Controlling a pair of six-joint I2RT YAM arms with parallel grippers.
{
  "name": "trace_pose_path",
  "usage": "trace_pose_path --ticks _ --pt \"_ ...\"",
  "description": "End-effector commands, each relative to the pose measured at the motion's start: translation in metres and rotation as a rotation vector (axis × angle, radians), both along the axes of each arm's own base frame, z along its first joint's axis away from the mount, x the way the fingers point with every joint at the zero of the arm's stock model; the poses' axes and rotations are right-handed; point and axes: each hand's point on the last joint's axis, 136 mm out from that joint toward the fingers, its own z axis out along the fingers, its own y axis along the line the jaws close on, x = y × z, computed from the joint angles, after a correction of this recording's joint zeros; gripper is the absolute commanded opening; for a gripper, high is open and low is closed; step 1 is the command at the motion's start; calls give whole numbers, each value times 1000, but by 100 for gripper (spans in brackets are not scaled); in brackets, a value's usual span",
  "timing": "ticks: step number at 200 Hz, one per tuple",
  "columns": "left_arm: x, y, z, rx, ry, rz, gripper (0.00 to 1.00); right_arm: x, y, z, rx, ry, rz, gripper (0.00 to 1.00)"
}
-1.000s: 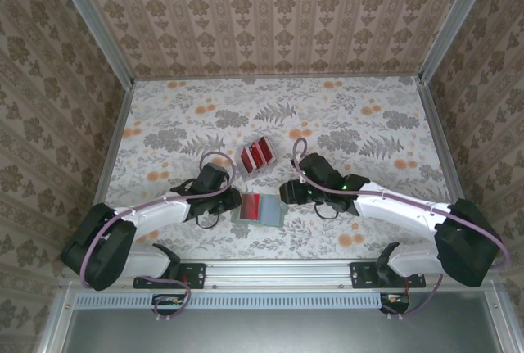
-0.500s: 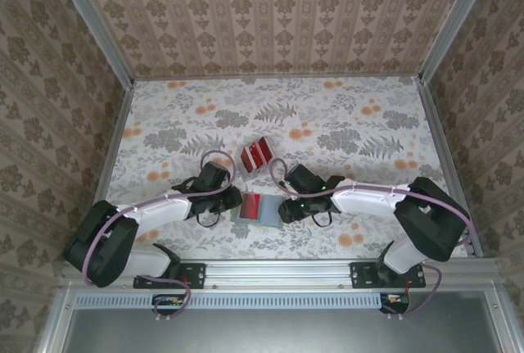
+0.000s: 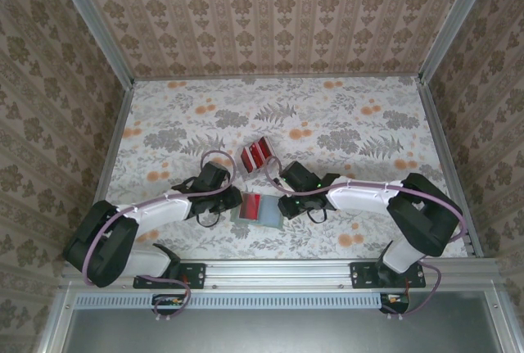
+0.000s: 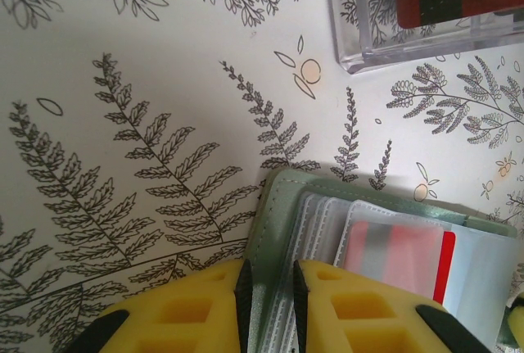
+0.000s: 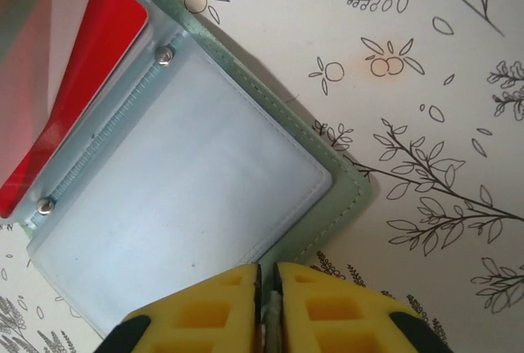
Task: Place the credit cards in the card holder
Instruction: Close the card holder at the center of the table.
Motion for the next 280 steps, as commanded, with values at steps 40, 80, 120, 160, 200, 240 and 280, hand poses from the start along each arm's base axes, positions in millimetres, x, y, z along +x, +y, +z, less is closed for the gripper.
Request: trace_pose_path --ticks 40,80,120,160,200,240,280 --pt "-13 12 -20 82 78 -14 23 -2 3 59 86 -83 24 10" --pt "-11 8 -19 74 77 -21 23 2 26 91 207 -104 58 9" --pt "-10 8 -14 59 60 -8 23 17 75 115 341 -104 93 9" --pt "-7 10 7 33 11 0 23 30 120 98 353 -62 129 9" --pt "-14 36 34 29 -26 57 28 34 137 60 303 11 140 9" --pt "-27 84 45 5 -39 192 30 20 153 50 275 42 202 12" --pt "-27 86 53 -59 -56 207 30 0 163 49 265 82 263 45"
